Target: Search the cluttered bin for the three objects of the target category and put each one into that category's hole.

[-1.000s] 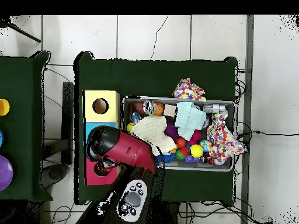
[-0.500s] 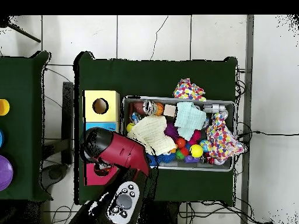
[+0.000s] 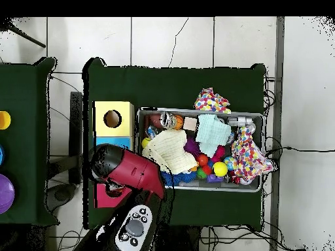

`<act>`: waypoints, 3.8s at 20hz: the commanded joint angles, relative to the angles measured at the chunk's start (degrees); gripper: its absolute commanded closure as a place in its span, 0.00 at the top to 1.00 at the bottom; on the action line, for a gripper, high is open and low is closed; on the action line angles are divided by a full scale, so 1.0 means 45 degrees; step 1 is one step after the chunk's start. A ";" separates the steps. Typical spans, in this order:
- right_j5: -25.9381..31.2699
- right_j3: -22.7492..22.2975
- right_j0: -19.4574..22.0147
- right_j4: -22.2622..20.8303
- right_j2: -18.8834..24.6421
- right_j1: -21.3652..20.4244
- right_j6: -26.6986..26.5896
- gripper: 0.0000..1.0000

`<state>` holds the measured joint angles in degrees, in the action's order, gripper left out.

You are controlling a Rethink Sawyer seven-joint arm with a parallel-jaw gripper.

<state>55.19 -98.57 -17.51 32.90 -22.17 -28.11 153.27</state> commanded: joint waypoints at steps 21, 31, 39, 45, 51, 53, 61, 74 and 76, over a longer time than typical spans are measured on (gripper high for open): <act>-0.2352 -0.1901 -0.0215 0.1013 0.1042 0.2441 0.2405 0.00; -0.5421 -0.3515 0.0480 0.1341 0.1815 0.1394 0.0187 0.00; -0.7096 -0.4644 0.1192 0.1456 0.2711 0.0689 -0.0229 0.00; -0.6950 -0.4568 0.1517 0.1053 0.3085 0.0857 -0.0028 0.00; -0.5113 -0.3953 0.0831 0.0974 0.2551 0.1193 0.1472 0.00; -0.4532 -0.3859 0.0674 0.0961 0.2355 0.1172 0.1872 0.00; -0.4415 -0.3977 0.0765 0.1166 0.2462 0.1223 0.1847 0.00; -0.3362 -0.3774 0.0662 0.0572 0.2001 0.0960 0.1655 0.00; -0.3625 -0.3777 0.0657 0.0630 0.2101 0.1076 0.1570 0.00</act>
<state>40.39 -111.11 -14.69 39.55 -17.39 -34.78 153.27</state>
